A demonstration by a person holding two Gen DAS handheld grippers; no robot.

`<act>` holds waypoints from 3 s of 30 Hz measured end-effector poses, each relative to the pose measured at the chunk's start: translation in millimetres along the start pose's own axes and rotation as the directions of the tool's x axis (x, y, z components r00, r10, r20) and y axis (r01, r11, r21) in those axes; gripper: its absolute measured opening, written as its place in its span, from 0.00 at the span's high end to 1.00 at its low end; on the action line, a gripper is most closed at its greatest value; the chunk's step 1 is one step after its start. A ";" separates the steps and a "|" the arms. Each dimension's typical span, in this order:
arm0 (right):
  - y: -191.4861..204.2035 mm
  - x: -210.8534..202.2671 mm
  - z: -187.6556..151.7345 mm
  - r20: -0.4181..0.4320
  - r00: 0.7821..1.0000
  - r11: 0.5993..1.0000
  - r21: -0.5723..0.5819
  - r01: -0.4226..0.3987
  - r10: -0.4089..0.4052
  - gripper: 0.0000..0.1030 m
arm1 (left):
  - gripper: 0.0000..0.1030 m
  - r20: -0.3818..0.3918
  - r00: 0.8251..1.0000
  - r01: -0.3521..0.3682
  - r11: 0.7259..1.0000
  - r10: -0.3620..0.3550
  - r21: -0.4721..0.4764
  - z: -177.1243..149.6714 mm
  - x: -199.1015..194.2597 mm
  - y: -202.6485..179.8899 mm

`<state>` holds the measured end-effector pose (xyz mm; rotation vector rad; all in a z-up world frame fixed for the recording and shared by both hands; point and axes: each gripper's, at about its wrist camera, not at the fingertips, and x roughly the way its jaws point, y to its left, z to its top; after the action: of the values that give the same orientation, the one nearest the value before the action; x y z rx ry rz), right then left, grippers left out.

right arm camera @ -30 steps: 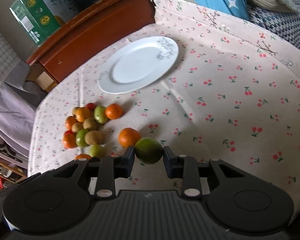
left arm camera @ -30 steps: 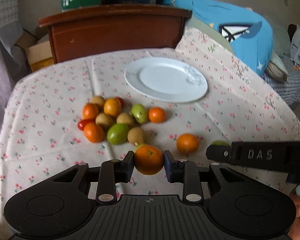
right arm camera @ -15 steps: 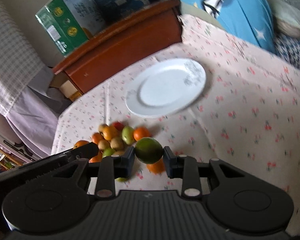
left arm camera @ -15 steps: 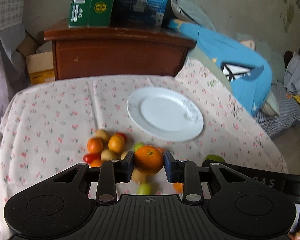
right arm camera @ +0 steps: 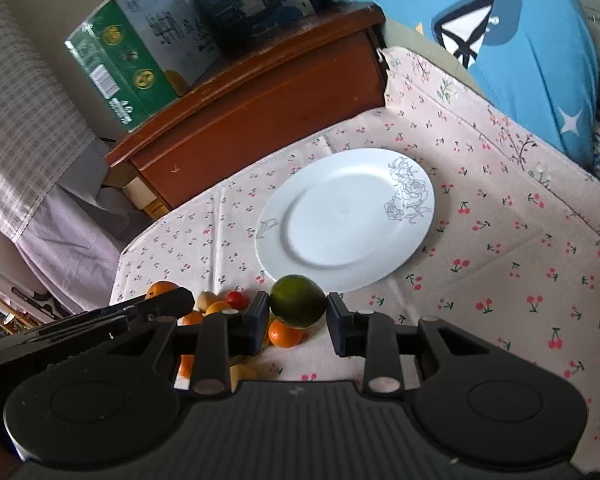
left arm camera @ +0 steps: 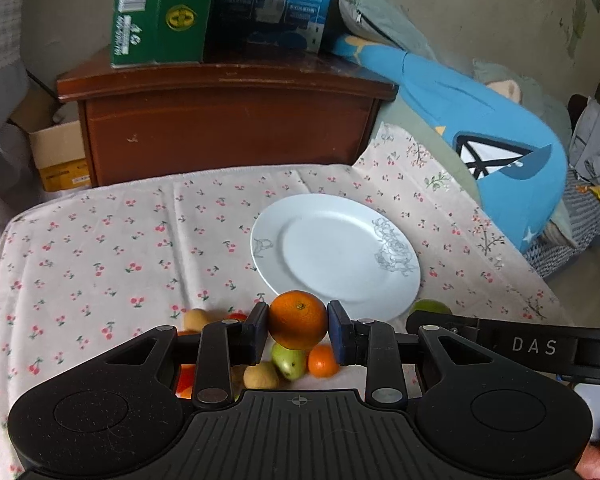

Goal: Organize fruits
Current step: 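Carry the orange and lime onto the white plate and open both grippers, then lift both grippers away from the plate back toward the fruit cluster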

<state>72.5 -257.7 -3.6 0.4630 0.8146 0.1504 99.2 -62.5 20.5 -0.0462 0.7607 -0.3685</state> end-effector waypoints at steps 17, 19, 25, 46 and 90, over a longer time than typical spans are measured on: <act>-17.9 67.9 27.4 -0.061 0.994 0.995 0.036 0.089 -0.086 0.70 | 0.72 -0.071 0.997 0.021 0.999 -0.019 0.032 21.1 84.8 1.3; -21.2 74.1 28.4 -0.067 0.994 0.994 0.045 0.095 -0.092 0.70 | 0.72 -0.076 0.997 0.020 0.999 -0.017 0.033 21.4 91.7 2.3; -26.6 86.1 31.2 -0.063 0.993 0.994 0.048 0.101 -0.098 0.66 | 0.70 -0.080 0.997 0.001 1.000 0.001 0.030 22.7 106.4 4.9; -70.8 101.4 61.3 -0.027 0.952 0.939 0.159 0.306 -0.306 0.55 | 0.30 -0.054 0.994 -0.091 0.996 0.092 0.025 19.8 108.6 15.6; 23.7 49.9 21.9 -0.046 0.972 0.967 -0.128 0.222 -0.230 0.47 | 0.18 -0.124 0.969 -0.211 0.976 0.216 0.049 -2.1 27.0 1.2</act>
<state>123.6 -228.9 -13.1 0.2489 0.9059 0.0020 116.1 -70.4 0.8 0.0935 0.8773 -0.1804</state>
